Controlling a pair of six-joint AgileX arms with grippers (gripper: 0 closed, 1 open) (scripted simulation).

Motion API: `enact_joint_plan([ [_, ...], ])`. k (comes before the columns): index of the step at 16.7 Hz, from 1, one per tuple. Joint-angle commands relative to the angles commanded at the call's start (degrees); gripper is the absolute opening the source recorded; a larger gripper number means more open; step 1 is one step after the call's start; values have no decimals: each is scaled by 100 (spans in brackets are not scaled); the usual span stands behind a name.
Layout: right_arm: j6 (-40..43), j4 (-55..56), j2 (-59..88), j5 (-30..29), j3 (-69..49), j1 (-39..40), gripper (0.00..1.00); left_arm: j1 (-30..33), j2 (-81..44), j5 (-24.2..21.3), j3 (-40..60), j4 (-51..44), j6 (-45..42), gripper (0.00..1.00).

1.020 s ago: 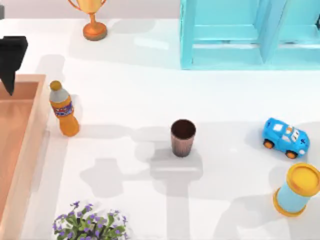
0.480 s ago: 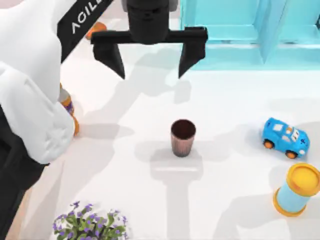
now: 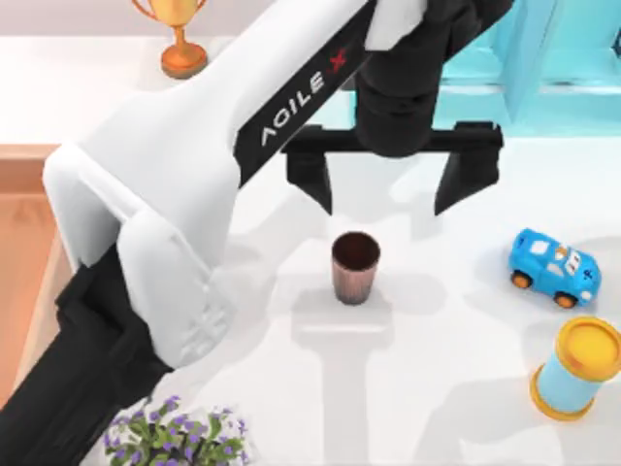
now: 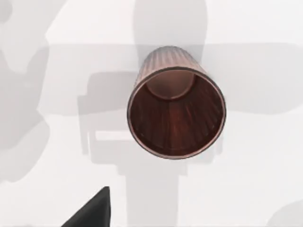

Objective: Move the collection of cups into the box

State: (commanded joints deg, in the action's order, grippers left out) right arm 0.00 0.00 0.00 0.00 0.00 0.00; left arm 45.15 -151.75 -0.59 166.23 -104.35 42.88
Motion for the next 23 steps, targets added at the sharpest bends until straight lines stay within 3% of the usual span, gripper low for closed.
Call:
enact_joint_plan([
  [6,0,0,0,0,0,0,100,-18,83,3,-426,341,-14,100],
  [16,0,0,0,0,0,0,100,-17,942,15,-3904,2917,-6,100],
  [22,0,0,0,0,0,0,100,-13,999,15,-4195,3177,-2,100],
  [23,0,0,0,0,0,0,100,-13,999,15,-4195,3177,-2,92],
])
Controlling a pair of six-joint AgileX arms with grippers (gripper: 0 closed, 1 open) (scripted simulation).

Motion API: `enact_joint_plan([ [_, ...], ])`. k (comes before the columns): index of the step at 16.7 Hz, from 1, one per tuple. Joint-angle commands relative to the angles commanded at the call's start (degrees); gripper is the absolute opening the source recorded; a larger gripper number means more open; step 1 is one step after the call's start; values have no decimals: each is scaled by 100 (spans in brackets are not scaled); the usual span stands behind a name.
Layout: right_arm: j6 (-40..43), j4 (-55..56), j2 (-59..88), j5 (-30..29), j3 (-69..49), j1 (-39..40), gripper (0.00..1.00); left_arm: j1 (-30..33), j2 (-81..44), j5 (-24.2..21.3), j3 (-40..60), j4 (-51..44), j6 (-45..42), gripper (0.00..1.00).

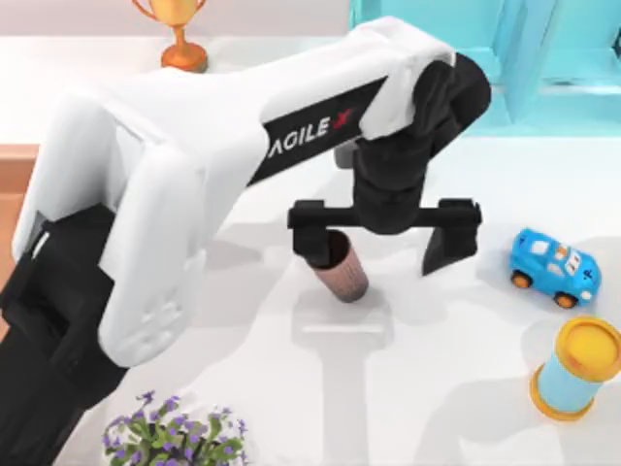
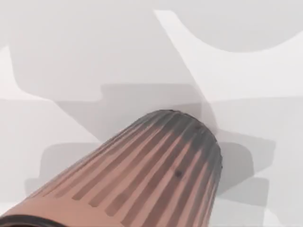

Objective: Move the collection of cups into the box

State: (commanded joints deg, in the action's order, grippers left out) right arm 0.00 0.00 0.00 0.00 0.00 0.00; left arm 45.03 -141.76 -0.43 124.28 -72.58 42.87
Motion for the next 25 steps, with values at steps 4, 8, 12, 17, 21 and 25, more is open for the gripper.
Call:
enact_joint_plan([
  [4,0,0,0,0,0,0,100,0,0,0,0,0,0,62],
  [8,0,0,0,0,0,0,100,0,0,0,0,0,0,32],
  [12,0,0,0,0,0,0,100,0,0,0,0,0,0,2],
  [17,0,0,0,0,0,0,100,0,0,0,0,0,0,0],
  [21,0,0,0,0,0,0,100,-2,-3,0,3,-2,-4,0],
  [25,0,0,0,0,0,0,100,-284,429,9,-201,-243,-226,0],
])
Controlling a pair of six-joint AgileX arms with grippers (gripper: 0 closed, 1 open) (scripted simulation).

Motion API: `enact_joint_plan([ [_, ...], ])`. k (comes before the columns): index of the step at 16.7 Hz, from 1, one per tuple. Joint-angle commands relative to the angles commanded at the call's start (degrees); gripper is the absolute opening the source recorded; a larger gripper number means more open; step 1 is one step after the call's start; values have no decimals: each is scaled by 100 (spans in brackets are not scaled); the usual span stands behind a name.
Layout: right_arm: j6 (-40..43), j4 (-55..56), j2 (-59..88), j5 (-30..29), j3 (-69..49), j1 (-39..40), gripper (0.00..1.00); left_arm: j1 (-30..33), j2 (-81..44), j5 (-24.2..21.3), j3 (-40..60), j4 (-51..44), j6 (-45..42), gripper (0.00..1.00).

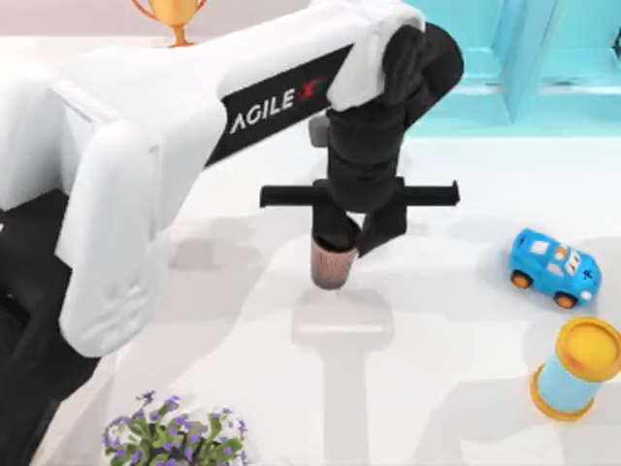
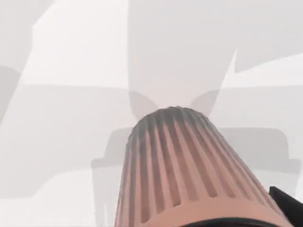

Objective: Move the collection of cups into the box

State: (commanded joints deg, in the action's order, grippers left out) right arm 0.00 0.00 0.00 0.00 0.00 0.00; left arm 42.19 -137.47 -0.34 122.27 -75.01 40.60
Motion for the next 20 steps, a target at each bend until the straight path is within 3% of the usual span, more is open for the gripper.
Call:
enact_joint_plan([
  [5,0,0,0,0,0,0,100,-606,1224,10,-517,-628,-634,0],
  [13,0,0,0,0,0,0,100,-895,1551,-83,-664,-931,-942,0],
  [16,0,0,0,0,0,0,100,-1643,2153,-340,-856,-1341,-1666,0],
  [20,0,0,0,0,0,0,100,-3341,3046,-600,-1378,-1579,-3412,0],
])
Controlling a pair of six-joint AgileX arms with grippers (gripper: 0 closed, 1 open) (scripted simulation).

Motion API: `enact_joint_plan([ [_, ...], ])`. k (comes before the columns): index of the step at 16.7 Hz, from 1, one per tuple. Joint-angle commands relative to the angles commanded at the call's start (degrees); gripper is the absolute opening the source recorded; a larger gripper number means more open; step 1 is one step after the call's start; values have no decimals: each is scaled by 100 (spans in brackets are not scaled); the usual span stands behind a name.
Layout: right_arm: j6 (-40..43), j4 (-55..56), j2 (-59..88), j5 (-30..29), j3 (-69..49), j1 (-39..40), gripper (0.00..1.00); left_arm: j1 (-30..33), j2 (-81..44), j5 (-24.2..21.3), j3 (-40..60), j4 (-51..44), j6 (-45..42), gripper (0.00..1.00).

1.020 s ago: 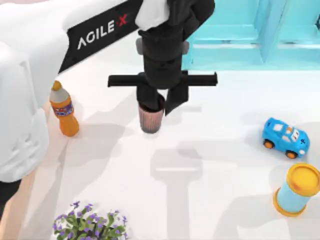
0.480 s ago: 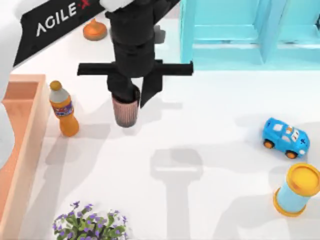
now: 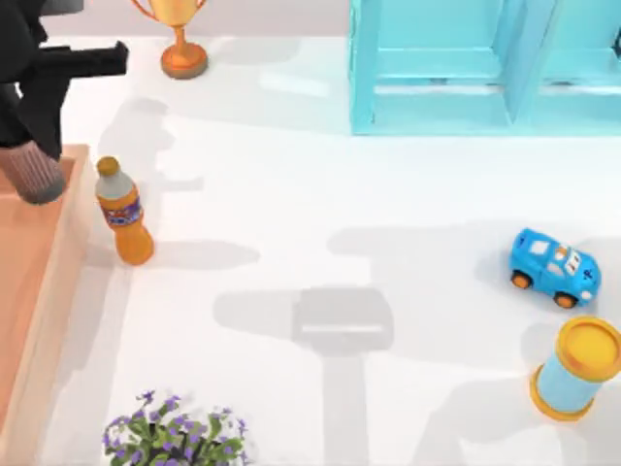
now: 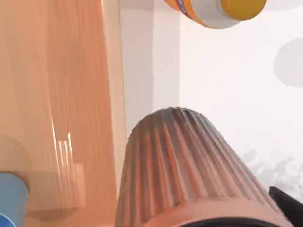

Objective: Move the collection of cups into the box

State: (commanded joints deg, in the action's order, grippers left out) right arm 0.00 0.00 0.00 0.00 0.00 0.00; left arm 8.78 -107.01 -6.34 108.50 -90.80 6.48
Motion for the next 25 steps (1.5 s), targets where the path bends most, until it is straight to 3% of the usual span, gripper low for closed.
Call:
enact_joint_plan([
  [3,0,0,0,0,0,0,100,-1253,446,-14,-509,179,-1253,0],
  [7,0,0,0,0,0,0,100,-2135,484,164,-1158,578,-2087,0],
  [15,0,0,0,0,0,0,100,-2263,487,231,-1372,761,-2190,0],
  [21,0,0,0,0,0,0,100,-2328,488,233,-2550,1978,-2235,0],
  [25,0,0,0,0,0,0,100,-2353,451,226,-2721,2139,-2258,0],
])
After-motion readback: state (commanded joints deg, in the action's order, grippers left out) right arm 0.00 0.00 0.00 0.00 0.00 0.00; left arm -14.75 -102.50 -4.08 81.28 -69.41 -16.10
